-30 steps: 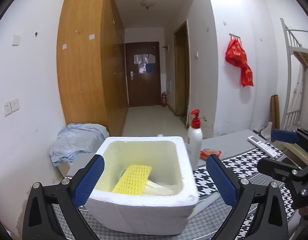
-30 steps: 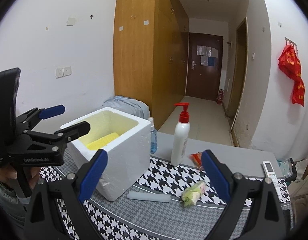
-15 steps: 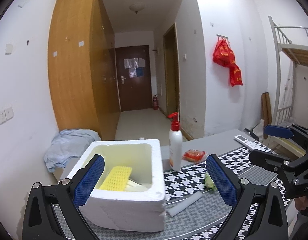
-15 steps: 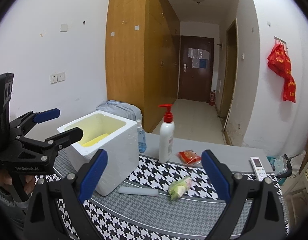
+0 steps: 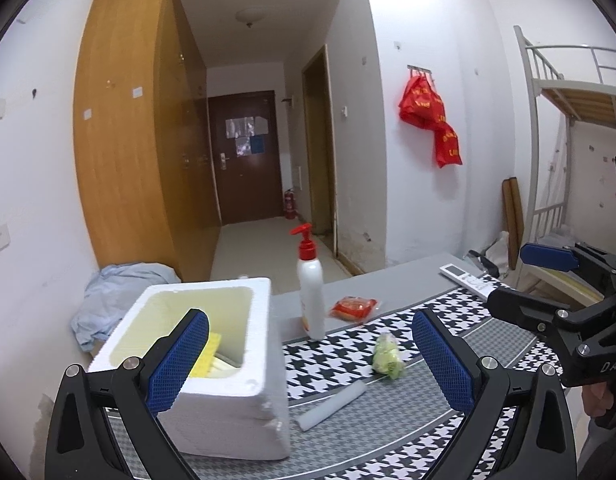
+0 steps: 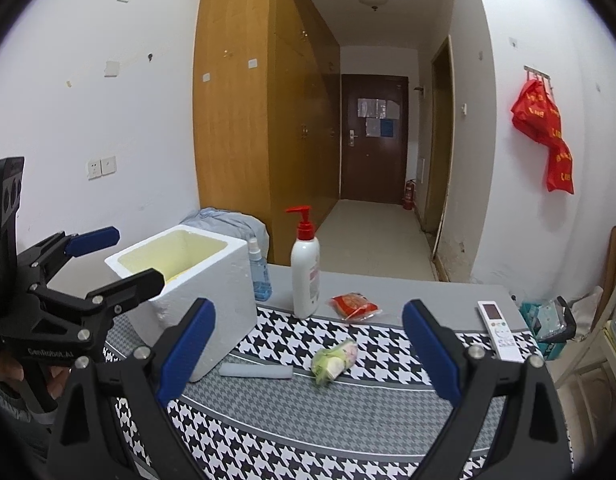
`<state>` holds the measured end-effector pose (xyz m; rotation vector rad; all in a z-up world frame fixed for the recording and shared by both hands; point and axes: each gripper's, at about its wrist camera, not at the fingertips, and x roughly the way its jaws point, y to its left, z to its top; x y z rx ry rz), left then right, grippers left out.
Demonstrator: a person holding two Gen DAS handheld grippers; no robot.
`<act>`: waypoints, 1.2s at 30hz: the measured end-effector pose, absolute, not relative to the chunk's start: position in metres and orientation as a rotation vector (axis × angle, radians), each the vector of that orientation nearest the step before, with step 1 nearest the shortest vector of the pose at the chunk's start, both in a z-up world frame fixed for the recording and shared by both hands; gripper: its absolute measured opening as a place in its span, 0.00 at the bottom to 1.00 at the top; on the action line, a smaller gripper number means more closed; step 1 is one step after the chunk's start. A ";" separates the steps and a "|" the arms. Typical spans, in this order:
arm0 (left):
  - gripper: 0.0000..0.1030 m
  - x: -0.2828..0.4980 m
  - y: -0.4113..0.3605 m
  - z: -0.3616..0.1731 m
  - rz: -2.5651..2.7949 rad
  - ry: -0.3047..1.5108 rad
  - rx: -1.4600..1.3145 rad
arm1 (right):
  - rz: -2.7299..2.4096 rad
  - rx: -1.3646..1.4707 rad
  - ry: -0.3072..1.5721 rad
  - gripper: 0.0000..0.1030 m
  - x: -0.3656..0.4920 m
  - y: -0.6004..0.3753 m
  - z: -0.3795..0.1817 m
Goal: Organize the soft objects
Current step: 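Withdraw both tools from the box toward the white foam tube and soap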
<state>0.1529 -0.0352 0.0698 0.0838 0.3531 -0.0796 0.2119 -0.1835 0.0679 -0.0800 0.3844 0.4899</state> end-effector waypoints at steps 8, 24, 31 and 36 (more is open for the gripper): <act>0.99 0.157 -0.053 0.059 -0.127 0.382 0.083 | 0.455 -0.066 0.394 0.94 0.210 -0.200 0.062; 0.99 0.169 -0.076 0.034 -0.198 0.431 0.115 | 0.386 -0.042 0.430 0.94 0.223 -0.225 0.052; 0.99 0.181 -0.082 0.016 -0.219 0.482 0.114 | 0.385 -0.039 0.447 0.94 0.227 -0.228 0.045; 0.99 0.192 -0.085 0.002 -0.230 0.520 0.122 | 0.390 -0.035 0.459 0.94 0.232 -0.229 0.042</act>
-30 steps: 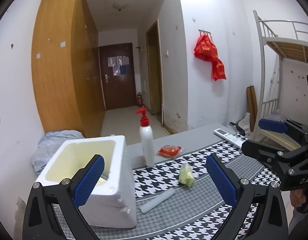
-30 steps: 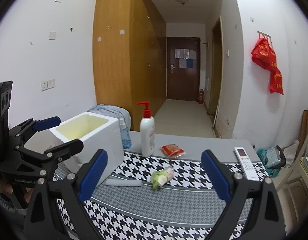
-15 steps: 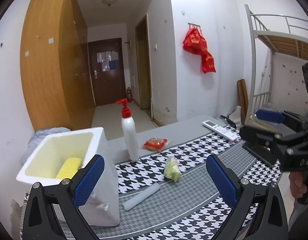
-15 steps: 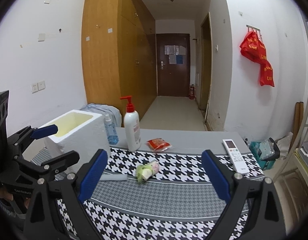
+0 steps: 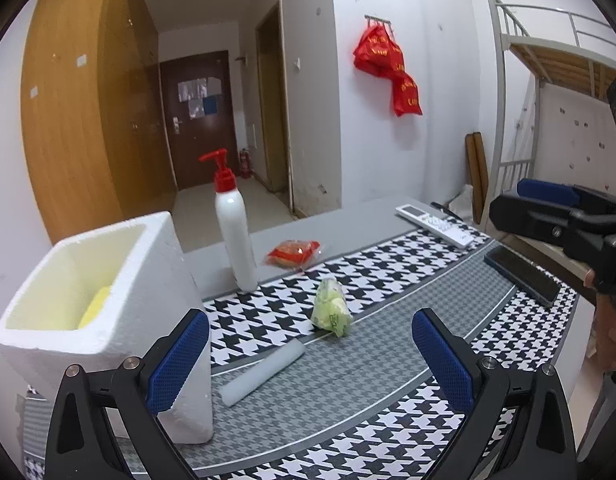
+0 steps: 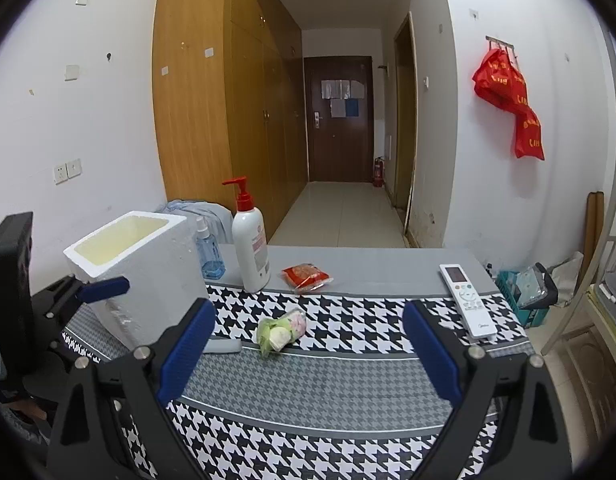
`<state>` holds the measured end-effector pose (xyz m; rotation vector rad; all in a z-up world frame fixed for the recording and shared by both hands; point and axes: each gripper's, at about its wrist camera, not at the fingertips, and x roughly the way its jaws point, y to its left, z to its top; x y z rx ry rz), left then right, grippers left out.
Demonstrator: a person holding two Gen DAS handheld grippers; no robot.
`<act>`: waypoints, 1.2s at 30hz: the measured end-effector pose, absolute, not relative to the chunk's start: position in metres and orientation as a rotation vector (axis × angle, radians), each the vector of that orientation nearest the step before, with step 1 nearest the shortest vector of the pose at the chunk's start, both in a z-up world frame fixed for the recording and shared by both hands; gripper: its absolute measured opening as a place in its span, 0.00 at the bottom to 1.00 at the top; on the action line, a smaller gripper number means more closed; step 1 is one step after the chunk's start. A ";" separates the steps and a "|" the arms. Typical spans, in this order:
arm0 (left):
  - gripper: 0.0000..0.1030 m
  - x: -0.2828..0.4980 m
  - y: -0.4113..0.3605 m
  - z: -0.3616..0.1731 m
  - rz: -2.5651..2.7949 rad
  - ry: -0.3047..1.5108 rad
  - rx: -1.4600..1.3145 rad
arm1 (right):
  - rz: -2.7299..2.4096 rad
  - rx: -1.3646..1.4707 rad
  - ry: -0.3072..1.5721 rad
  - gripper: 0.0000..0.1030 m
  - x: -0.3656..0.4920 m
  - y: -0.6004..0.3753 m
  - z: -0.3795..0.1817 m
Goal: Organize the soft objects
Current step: 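Withdraw both tools from the box toward the white foam tube and soap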
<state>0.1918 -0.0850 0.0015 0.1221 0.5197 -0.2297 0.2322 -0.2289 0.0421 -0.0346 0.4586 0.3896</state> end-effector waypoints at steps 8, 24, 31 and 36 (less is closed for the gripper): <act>0.99 0.208 -0.081 -0.020 -0.230 0.578 0.122 | 0.404 -0.031 0.470 0.94 0.239 -0.228 0.038; 0.93 0.238 -0.078 -0.047 -0.199 0.655 0.122 | 0.429 -0.040 0.504 0.94 0.247 -0.218 0.027; 0.93 0.247 -0.059 -0.050 -0.124 0.647 0.103 | 0.433 -0.044 0.528 0.94 0.253 -0.216 0.020; 0.93 0.250 -0.043 -0.053 -0.093 0.652 0.092 | 0.438 -0.056 0.551 0.94 0.259 -0.208 0.014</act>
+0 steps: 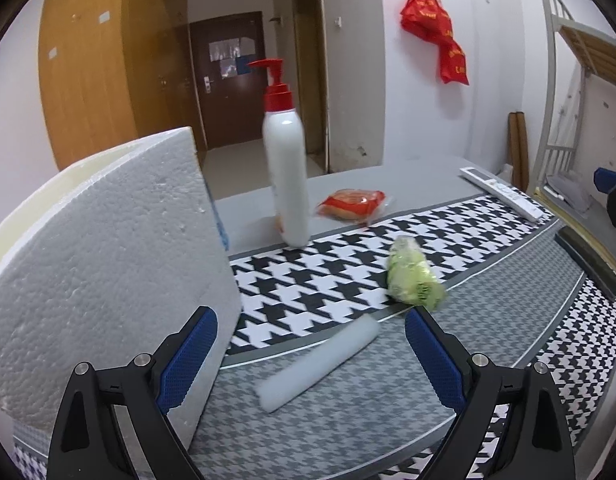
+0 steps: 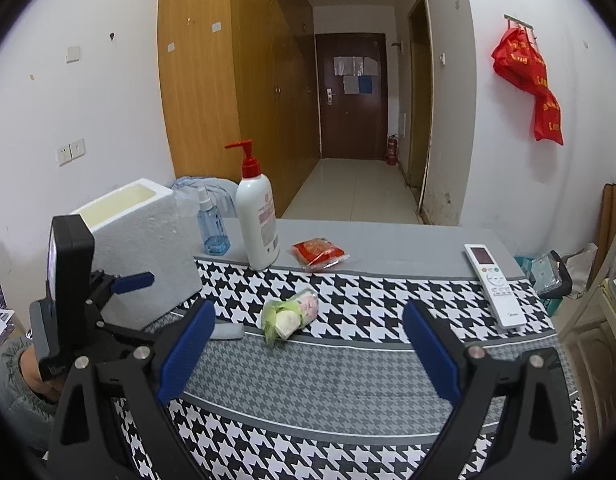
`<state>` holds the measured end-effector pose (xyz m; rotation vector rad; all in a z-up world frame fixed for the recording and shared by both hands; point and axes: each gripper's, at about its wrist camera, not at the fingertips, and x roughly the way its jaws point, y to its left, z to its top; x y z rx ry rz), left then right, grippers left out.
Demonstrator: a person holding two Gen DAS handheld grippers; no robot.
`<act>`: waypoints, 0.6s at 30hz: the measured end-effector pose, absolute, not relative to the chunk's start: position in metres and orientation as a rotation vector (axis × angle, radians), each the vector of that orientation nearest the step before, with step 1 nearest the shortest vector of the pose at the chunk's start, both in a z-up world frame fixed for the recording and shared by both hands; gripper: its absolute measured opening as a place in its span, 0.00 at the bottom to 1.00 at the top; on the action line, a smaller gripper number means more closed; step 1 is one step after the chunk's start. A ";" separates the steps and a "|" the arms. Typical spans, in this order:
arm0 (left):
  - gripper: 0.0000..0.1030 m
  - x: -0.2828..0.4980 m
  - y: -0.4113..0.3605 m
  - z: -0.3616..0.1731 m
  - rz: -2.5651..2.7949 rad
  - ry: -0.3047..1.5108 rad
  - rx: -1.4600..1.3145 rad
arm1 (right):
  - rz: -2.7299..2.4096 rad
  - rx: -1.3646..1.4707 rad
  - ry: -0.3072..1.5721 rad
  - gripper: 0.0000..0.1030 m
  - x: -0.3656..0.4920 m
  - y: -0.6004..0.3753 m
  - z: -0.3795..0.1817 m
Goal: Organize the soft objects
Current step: 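Withdraw both tools from the box toward the white foam tube and soap, then grasp the white foam tube with the left gripper while the right approaches the green-wrapped soap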
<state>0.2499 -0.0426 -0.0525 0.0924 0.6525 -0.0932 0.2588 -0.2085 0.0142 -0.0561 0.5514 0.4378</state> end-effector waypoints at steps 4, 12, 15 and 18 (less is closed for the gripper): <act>0.92 0.247 -0.042 -0.057 -0.124 0.665 0.111 | 0.446 -0.068 0.569 0.94 0.263 -0.202 0.009; 0.78 0.253 -0.037 -0.073 -0.156 0.745 0.098 | 0.467 -0.092 0.612 0.94 0.276 -0.186 -0.003; 0.76 0.257 -0.038 -0.081 -0.165 0.776 0.105 | 0.474 -0.098 0.623 0.94 0.280 -0.183 -0.006; 0.71 0.259 -0.037 -0.087 -0.177 0.804 0.105 | 0.479 -0.105 0.638 0.94 0.284 -0.180 -0.010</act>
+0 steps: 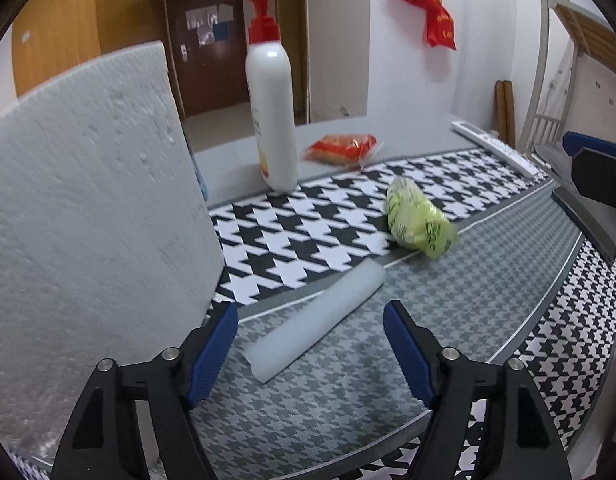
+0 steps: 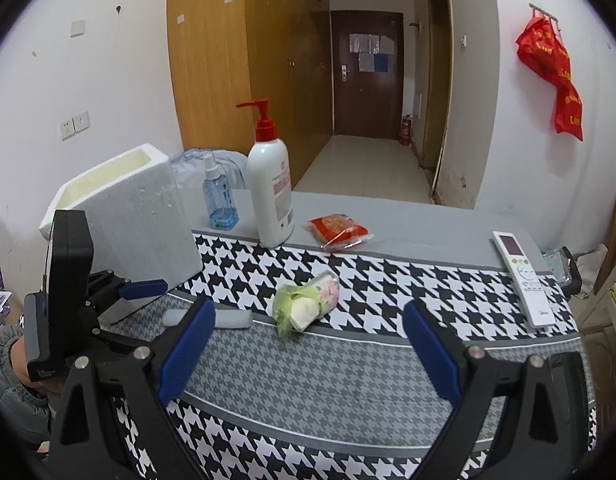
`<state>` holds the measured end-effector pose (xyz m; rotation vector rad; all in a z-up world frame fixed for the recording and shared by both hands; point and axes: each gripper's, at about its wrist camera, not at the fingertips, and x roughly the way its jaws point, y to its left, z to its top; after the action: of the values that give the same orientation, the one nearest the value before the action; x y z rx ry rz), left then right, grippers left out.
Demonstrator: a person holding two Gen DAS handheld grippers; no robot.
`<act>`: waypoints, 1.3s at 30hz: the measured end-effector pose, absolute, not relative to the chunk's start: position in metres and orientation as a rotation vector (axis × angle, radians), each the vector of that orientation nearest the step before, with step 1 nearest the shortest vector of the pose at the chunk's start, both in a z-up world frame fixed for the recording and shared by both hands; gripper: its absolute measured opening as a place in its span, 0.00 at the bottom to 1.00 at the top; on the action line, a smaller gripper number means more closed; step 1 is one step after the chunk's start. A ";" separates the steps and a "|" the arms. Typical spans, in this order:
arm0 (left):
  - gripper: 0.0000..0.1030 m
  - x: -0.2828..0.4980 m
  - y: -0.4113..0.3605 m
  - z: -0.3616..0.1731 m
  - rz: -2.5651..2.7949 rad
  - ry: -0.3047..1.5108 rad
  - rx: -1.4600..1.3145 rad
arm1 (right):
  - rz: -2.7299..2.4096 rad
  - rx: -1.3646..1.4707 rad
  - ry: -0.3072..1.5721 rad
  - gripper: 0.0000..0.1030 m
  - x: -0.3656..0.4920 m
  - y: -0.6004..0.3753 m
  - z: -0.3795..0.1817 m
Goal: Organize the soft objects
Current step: 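Grasp the white foam tube with the left gripper while the right approaches the green-wrapped soap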
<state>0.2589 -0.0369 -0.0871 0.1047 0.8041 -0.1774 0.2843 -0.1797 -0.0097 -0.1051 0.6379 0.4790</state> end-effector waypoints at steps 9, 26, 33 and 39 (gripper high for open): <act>0.51 0.264 -0.032 -0.099 -0.200 0.861 0.100 | 0.489 -0.121 0.685 0.94 0.299 -0.171 -0.023; 0.42 0.273 -0.028 -0.106 -0.155 0.878 0.140 | 0.513 -0.140 0.762 0.94 0.325 -0.153 -0.046; 0.11 0.274 -0.026 -0.103 -0.114 0.875 0.163 | 0.516 -0.144 0.794 0.94 0.335 -0.146 -0.054; 0.08 0.267 -0.019 -0.094 -0.140 0.840 0.093 | 0.498 -0.149 0.804 0.94 0.341 -0.138 -0.057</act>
<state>0.2665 -0.0188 -0.0939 0.0927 0.8404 -0.1403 0.3414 -0.1379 -0.0572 -0.1490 0.8037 0.4976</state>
